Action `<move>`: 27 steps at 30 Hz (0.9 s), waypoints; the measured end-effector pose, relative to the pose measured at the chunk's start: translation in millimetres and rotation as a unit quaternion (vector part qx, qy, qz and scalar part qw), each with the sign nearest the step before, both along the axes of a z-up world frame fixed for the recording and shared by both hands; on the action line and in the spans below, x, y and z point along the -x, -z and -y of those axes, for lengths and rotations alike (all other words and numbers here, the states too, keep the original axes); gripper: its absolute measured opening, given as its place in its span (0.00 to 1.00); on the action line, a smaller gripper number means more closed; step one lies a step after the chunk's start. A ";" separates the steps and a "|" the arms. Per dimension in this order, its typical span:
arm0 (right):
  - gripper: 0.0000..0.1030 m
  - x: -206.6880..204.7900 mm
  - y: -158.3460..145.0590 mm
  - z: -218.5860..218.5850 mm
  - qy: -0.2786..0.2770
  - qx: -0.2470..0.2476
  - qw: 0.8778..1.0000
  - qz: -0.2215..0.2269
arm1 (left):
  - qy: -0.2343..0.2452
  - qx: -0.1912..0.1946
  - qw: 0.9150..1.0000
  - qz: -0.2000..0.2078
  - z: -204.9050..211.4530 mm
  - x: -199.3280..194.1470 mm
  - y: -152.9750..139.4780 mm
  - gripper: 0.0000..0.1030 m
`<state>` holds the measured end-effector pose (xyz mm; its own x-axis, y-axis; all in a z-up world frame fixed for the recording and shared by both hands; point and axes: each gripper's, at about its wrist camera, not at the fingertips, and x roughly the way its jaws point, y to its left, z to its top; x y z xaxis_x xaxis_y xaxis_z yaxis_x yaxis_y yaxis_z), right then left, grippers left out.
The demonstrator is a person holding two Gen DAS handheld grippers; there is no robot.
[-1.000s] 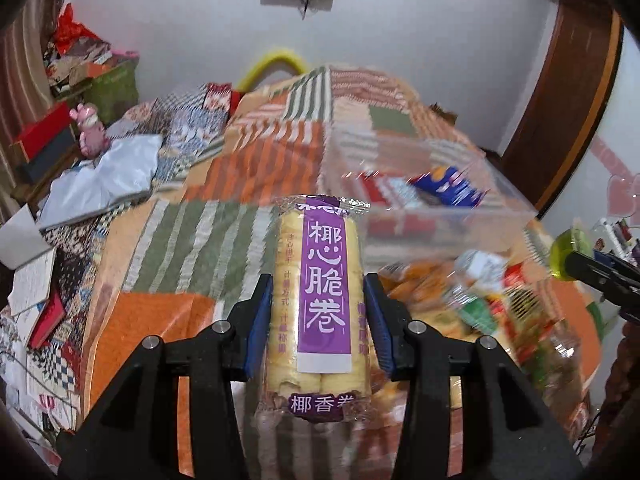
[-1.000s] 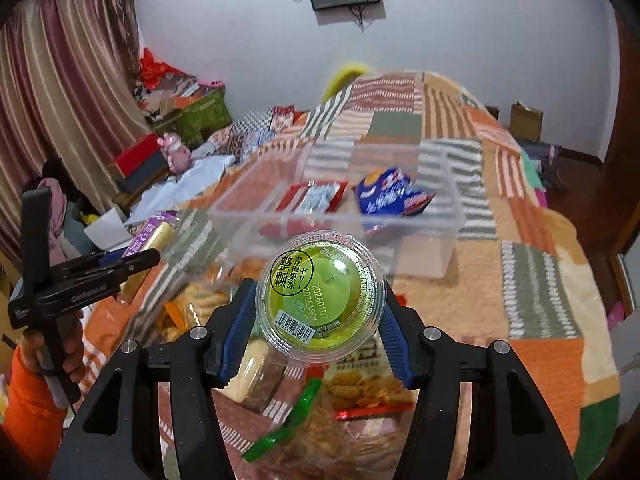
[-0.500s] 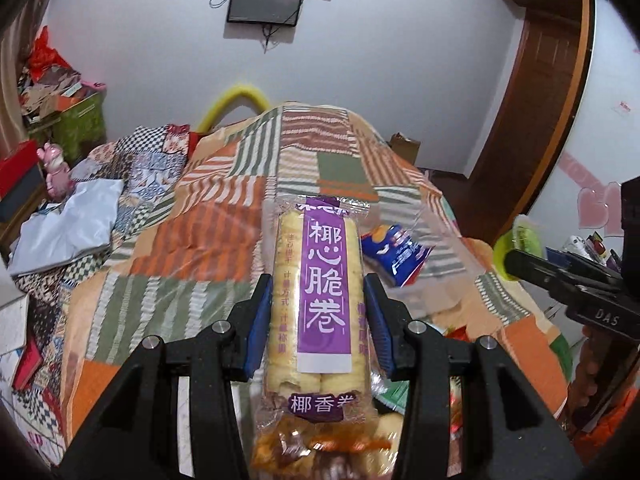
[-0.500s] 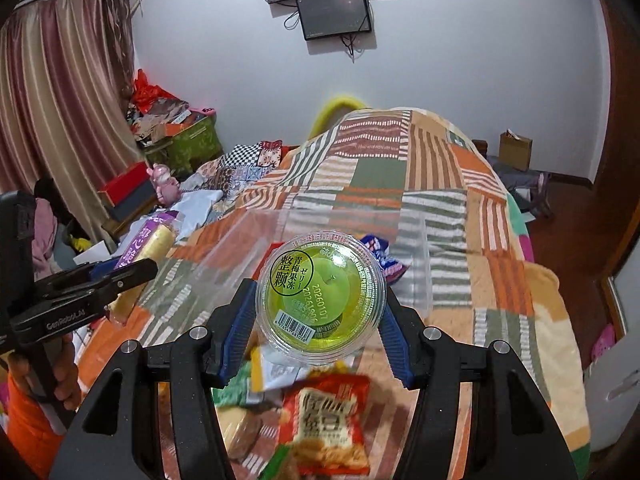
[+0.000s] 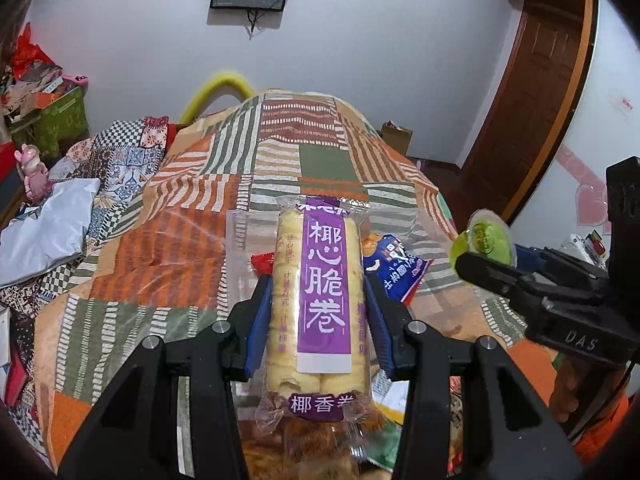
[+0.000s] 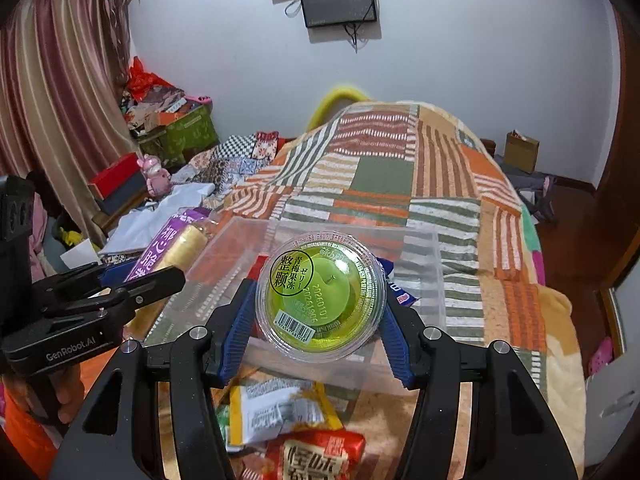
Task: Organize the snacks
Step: 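Lower the jelly cup and coconut roll pack into the clear box, release both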
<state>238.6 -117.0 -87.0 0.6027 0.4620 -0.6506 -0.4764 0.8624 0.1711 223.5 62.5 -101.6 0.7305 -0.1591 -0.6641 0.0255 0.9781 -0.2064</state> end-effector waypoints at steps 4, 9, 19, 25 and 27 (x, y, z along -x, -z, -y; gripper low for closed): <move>0.53 -13.0 11.7 -6.2 0.000 0.012 1.000 -0.017 | -0.004 -0.004 1.000 -0.014 0.9 -17.0 10.2 0.43; 0.53 -27.2 27.3 -12.0 -0.001 0.029 0.999 -0.040 | 0.000 -0.015 0.999 -0.039 5.9 -37.3 29.5 0.43; 0.53 -44.0 50.1 -12.6 0.002 0.036 0.996 -0.077 | 0.015 -0.034 0.997 -0.073 18.5 -56.8 49.2 0.42; 0.54 -43.6 58.2 -16.8 -0.001 0.053 0.995 -0.083 | 0.012 -0.032 0.996 -0.086 17.0 -62.4 51.2 0.42; 0.54 -42.5 59.5 -19.7 -0.010 0.055 0.995 -0.088 | 0.012 -0.036 0.996 -0.087 17.8 -62.2 51.5 0.42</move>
